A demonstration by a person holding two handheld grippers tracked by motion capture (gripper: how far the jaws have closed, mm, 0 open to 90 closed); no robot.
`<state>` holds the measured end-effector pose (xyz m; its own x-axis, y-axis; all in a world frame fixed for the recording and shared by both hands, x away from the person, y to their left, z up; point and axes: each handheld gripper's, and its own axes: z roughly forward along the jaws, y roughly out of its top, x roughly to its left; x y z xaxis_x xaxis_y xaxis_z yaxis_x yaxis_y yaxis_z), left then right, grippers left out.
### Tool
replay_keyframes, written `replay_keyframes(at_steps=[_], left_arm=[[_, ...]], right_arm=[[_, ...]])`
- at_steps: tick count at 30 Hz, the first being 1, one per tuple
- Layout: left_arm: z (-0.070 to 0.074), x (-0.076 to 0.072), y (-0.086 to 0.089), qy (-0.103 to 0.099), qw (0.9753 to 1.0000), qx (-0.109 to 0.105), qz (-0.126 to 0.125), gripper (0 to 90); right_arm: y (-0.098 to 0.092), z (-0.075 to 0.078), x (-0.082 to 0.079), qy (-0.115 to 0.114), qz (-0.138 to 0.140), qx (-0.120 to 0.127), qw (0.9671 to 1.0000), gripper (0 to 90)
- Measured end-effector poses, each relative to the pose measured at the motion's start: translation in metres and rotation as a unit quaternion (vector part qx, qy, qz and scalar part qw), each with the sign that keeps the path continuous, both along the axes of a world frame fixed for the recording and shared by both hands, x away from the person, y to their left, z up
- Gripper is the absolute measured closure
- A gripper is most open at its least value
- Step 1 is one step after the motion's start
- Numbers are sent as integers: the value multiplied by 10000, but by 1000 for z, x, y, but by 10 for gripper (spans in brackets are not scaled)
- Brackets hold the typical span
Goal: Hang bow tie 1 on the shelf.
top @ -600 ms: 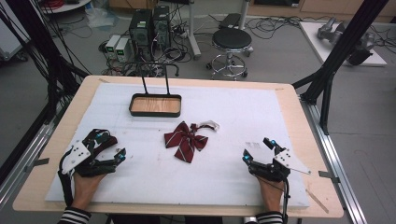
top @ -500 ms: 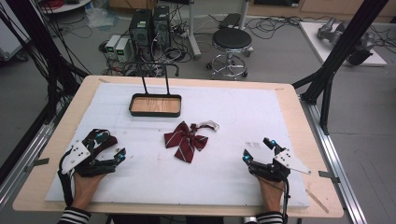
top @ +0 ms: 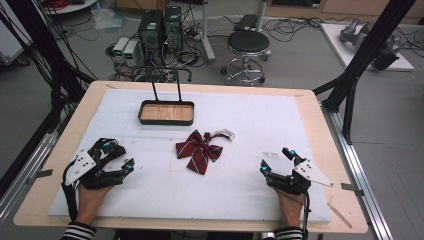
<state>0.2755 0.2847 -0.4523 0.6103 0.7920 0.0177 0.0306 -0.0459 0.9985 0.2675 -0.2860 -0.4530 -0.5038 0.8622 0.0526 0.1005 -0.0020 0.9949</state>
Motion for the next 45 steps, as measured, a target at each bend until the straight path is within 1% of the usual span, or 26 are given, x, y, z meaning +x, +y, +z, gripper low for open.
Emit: replay_keyframes(at_steps=[3,7,9,12,16,20,25,28,34,38,42,45], left_arm=[[0,1,-1,41,10000,12,5,104],[2,2,-2,90,9998,163,-23,104],[3,1,-3,111,9997,191,-38,104],[9,1,-5,156,9993,325,-66,104],[19,2,-10,145,9984,532,-110,104],[29,4,-16,164,9977,645,-160,104],[47,9,-29,161,9960,846,-254,104],[56,12,-39,209,9945,986,-296,104],[69,20,-56,236,9923,1153,-376,104],[76,27,-66,334,9914,1181,-452,104],[81,34,-77,460,9894,1256,-556,104],[85,39,-86,540,9873,1342,-651,104]], right_arm=[[0,0,0,-12,6,-1,10000,88],[0,0,0,-29,2,0,10000,88],[0,0,-1,-45,4,-1,10000,88],[0,0,-1,-74,3,-29,10000,88],[0,0,-1,-77,-1,-14,10000,88],[0,0,-1,-94,-1,-48,9999,88],[0,0,-1,-82,-3,-14,10000,88],[0,0,-1,-81,0,-12,10000,88],[0,0,-1,-69,10,5,10000,88],[-1,0,-1,-69,-1,10,10000,88],[-1,0,-1,-67,2,22,10000,88],[-1,0,-1,-46,5,26,10000,88]])
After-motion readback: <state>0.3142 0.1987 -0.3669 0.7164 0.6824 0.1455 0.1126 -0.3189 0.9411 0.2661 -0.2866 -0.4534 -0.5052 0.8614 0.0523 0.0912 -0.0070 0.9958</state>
